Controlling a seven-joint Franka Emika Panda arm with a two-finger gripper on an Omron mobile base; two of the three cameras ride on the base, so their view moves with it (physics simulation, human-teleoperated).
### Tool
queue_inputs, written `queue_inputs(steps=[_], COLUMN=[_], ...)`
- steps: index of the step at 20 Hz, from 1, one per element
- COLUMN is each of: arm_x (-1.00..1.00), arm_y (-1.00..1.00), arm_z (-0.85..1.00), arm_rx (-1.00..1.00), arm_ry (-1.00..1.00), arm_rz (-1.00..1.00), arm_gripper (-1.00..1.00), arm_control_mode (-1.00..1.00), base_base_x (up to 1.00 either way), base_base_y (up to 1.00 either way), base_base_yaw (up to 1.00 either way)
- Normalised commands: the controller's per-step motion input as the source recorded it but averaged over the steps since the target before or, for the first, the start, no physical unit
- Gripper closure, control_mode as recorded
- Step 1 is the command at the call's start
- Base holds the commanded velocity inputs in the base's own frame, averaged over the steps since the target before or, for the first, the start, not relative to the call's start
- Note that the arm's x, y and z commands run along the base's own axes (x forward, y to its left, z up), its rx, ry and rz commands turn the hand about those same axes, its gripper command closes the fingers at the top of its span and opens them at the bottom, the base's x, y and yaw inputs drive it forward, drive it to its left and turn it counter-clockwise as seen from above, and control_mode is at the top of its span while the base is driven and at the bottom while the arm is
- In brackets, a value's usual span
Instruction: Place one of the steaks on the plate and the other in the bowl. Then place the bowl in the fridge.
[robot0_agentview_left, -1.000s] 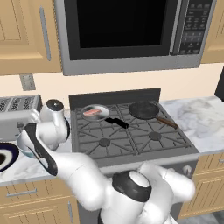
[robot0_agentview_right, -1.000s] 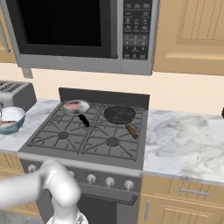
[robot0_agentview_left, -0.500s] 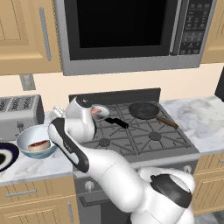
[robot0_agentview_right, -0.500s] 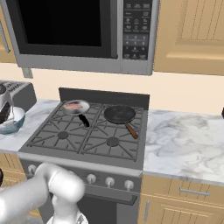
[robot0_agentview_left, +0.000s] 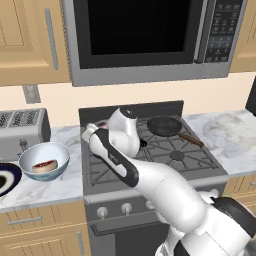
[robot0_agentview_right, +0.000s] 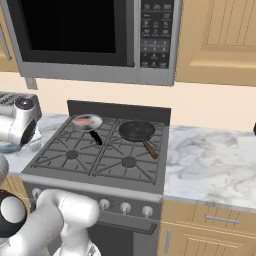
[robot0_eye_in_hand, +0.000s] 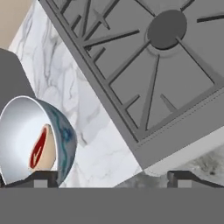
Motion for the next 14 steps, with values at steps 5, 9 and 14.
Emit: queue_inputs(steps=[5,9,14], arm_x=[0.0,0.12,0.06], arm_y=[-0.51,-0.25,-0.19], arm_z=[0.0,0.0,-0.11], arm_rx=[-0.2,-0.14,-0.14], arm_ry=[0.06,0.0,-0.04], arm_rz=[0.11,0.04,0.03], arm_gripper=[-1.0,-1.0,-1.0], arm_control_mode=[-1.0,-1.0,-1.0], base_base_x=[0.0,0.0,0.0], base_base_y=[0.0,0.0,0.0], base_base_yaw=[0.0,0.0,0.0])
